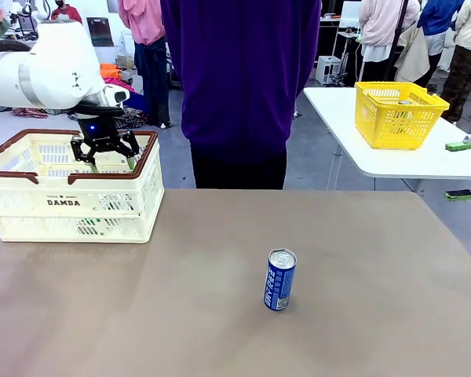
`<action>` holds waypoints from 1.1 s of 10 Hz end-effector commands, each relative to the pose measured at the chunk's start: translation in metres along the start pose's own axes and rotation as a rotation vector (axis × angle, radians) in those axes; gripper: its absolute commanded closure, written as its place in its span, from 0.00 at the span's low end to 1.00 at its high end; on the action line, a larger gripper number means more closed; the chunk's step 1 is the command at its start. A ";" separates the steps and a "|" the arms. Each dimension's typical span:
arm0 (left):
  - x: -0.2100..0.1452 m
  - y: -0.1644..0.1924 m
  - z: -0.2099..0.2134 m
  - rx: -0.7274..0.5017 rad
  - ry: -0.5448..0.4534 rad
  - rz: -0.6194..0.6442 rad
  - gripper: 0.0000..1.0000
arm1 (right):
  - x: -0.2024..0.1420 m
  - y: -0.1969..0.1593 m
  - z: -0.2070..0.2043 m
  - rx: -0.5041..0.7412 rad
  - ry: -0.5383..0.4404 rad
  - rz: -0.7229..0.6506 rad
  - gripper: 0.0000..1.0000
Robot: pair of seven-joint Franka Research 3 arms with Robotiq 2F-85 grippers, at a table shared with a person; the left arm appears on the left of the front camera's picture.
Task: Place the drinks into the Shopping basket.
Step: Pick up one drink and place it into the Shopping basket.
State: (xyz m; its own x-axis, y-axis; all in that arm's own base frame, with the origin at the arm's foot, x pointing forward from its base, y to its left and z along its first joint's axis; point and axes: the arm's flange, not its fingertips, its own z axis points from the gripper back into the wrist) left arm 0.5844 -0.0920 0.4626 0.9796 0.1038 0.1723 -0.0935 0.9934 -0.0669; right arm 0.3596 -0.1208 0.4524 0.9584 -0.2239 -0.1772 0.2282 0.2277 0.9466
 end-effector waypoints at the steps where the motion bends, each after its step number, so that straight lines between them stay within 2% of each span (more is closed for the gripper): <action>1: 0.000 0.013 0.036 -0.029 -0.046 -0.012 0.00 | 0.001 0.004 0.002 0.015 0.003 0.015 0.00; 3: -0.010 0.030 0.109 -0.117 -0.134 -0.001 0.00 | 0.001 0.004 0.002 0.015 0.003 0.015 0.00; 4: -0.020 0.037 0.141 -0.190 -0.146 -0.020 0.00 | 0.001 0.004 0.002 0.015 0.003 0.015 0.00; 6: -0.051 0.056 0.185 -0.407 -0.002 -0.082 0.00 | 0.001 0.004 0.002 0.015 0.003 0.015 0.00; 8: -0.086 0.092 0.184 -0.714 0.107 -0.153 0.00 | 0.001 0.004 0.002 0.015 0.003 0.015 0.00; 11: -0.163 0.161 0.119 -1.222 0.153 -0.040 0.00 | 0.001 0.004 0.002 0.015 0.003 0.015 0.00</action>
State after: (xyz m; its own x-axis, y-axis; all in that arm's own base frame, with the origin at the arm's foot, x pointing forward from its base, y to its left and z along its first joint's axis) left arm 0.4082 0.0407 0.5773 0.9858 -0.0509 0.1600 0.1667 0.4095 -0.8969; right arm 0.3600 -0.1208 0.4523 0.9584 -0.2233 -0.1778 0.2287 0.2278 0.9465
